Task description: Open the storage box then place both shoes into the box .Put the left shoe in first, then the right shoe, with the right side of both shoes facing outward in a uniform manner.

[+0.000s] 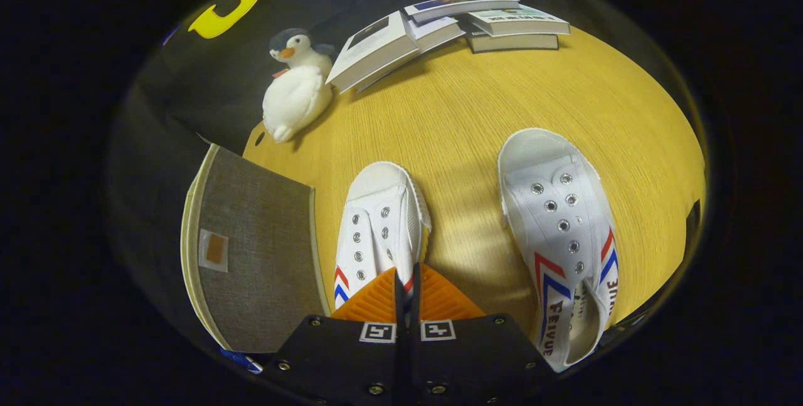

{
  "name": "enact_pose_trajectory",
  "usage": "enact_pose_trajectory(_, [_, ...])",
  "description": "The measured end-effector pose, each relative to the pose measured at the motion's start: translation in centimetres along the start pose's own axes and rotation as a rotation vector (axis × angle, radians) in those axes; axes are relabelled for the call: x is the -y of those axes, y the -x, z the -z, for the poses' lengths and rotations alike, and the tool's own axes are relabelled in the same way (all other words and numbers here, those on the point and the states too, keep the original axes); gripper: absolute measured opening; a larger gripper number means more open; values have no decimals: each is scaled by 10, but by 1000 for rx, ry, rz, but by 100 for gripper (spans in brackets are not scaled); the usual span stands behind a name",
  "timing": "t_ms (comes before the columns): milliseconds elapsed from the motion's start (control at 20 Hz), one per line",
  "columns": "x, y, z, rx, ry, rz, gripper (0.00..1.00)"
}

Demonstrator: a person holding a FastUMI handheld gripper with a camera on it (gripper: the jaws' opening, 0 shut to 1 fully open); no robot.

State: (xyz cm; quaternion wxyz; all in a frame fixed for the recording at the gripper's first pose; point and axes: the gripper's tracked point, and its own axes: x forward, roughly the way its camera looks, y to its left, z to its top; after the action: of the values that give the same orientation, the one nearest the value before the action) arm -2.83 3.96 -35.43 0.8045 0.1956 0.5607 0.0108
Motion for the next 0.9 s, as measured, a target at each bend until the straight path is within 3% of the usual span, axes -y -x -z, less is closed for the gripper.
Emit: enact_pose_trajectory(900, [-107,101,-46,121,33,-154,0])
